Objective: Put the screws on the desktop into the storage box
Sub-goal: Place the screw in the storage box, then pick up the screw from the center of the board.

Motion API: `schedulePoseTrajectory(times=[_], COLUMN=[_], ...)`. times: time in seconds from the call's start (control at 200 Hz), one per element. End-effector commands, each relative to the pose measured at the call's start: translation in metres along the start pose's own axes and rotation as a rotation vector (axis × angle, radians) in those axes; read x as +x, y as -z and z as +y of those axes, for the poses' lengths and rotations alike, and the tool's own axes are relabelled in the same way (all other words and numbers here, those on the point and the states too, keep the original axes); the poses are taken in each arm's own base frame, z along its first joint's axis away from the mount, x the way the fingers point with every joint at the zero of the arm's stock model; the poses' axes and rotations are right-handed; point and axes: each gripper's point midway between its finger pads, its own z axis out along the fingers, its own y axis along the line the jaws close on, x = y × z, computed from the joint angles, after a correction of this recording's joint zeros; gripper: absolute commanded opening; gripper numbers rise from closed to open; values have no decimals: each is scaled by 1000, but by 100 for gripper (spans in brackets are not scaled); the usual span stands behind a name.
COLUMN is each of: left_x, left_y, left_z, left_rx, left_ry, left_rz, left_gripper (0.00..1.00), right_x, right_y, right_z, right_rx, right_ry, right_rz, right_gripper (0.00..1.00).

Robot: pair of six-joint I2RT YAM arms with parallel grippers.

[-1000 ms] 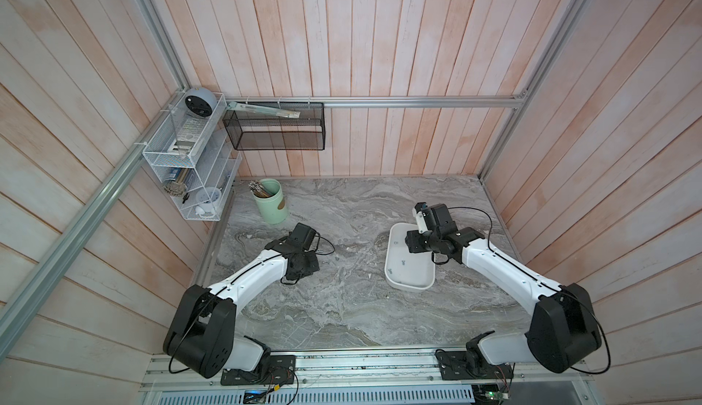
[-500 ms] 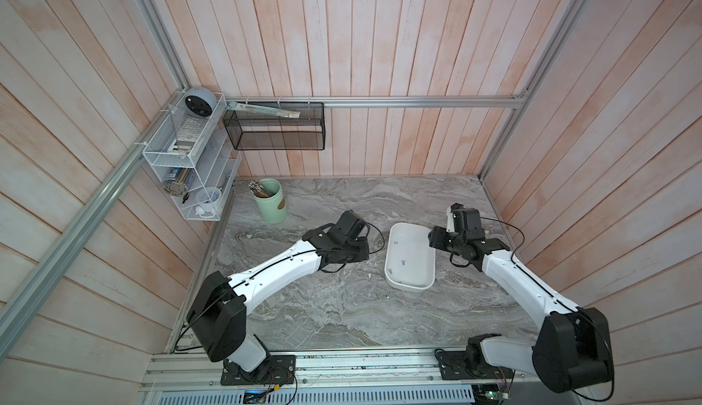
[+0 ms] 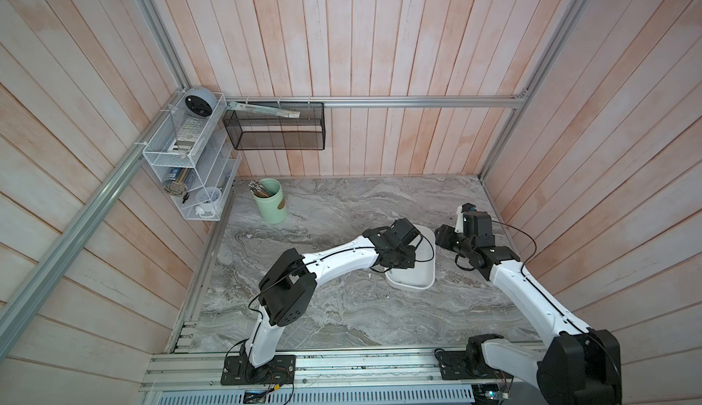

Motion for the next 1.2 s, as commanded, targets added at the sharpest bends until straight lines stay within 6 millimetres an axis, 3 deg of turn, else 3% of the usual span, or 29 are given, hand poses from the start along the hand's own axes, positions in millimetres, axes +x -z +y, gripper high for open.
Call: schedulePoseTrajectory(times=[0.0, 0.085, 0.175, 0.32, 0.46, 0.555, 0.645, 0.745, 0.85, 0.95, 1.065, 1.195], left_x=[-1, 0, -1, -3, -10, -16, -24, -24, -7, 16, 42, 63], left_y=[-5, -6, -6, 0, 19, 50, 89, 130, 168, 201, 235, 266], left_z=[3, 3, 2, 1, 2, 6, 36, 87, 150, 199, 231, 245], left_rx=[-20, -12, -5, -4, -31, -41, -81, -110, -185, -261, -342, -428], left_ry=[-9, -12, -15, -24, -47, -65, -30, 64, 163, 236, 272, 271], left_rz=[12, 11, 7, -5, -37, -96, -168, -224, -259, -278, -297, -313], left_gripper=[0, 0, 20, 42, 45, 45, 45, 45, 45, 45, 45, 46], right_x=[-2, 1, 2, 4, 3, 1, 1, 3, 12, 27, 50, 80], right_y=[-1, -2, -3, -3, -3, -1, -1, -2, -3, -8, -18, -33], right_z=[-2, -2, -3, -4, 0, 11, 24, 46, 78, 110, 147, 180], right_rx=[3, 1, 4, 5, -13, -72, -136, -202, -252, -280, -309, -271], right_ry=[-14, -15, -16, -16, 3, 35, 37, 72, 179, 296, 420, 562], right_rz=[-15, -11, -7, -5, -6, -5, 7, 35, 79, 137, 210, 291], right_gripper=[56, 56, 56, 56, 56, 56, 56, 56, 55, 55, 54, 53])
